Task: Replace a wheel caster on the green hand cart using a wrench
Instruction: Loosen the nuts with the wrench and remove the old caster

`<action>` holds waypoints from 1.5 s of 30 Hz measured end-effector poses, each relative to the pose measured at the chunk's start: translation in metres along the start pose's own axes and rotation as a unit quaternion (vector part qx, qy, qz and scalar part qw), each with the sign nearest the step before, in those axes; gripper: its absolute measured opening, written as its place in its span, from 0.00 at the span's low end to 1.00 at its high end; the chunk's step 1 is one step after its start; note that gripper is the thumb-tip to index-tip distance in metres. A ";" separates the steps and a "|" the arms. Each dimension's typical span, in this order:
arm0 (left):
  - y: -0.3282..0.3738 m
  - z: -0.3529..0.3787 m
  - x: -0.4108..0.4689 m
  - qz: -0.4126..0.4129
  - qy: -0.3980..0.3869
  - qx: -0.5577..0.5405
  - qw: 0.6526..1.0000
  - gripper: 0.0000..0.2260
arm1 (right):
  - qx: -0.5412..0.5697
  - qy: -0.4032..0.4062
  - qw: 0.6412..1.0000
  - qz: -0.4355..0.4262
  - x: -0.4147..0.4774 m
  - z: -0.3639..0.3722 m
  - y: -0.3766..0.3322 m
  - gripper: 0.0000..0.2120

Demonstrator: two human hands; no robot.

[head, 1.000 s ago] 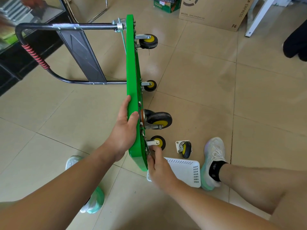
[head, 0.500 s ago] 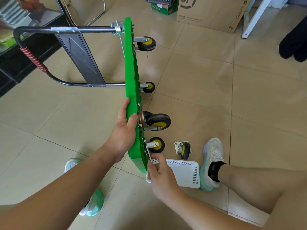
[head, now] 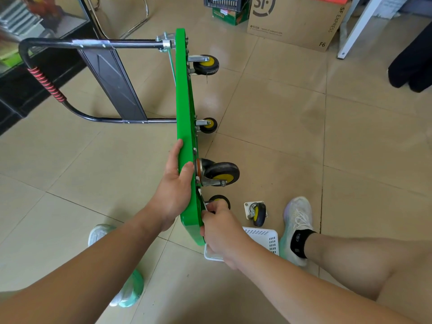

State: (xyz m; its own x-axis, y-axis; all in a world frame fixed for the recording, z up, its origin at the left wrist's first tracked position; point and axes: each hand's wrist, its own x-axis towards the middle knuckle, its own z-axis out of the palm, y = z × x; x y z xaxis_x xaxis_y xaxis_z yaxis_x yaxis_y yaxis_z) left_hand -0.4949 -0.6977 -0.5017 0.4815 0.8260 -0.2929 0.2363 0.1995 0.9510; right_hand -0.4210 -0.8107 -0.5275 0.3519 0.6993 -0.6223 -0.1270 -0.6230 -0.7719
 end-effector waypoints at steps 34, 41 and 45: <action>0.002 -0.001 -0.001 -0.005 -0.007 -0.010 1.000 0.23 | -0.093 0.012 0.994 -0.053 -0.019 -0.010 0.048 0.11; 0.003 0.000 -0.002 -0.004 0.001 -0.011 1.000 0.23 | -0.078 0.021 0.996 -0.037 -0.027 -0.009 0.017 0.13; 0.001 -0.001 -0.001 -0.002 0.000 -0.005 1.000 0.23 | -0.071 0.033 0.997 -0.024 -0.026 -0.003 0.011 0.14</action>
State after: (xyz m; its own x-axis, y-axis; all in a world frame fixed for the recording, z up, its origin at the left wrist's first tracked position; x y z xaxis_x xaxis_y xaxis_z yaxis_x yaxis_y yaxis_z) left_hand -0.4966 -0.6978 -0.5005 0.4806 0.8251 -0.2971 0.2304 0.2080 0.9506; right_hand -0.4287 -0.8367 -0.5190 0.4158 0.7080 -0.5709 0.0230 -0.6357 -0.7716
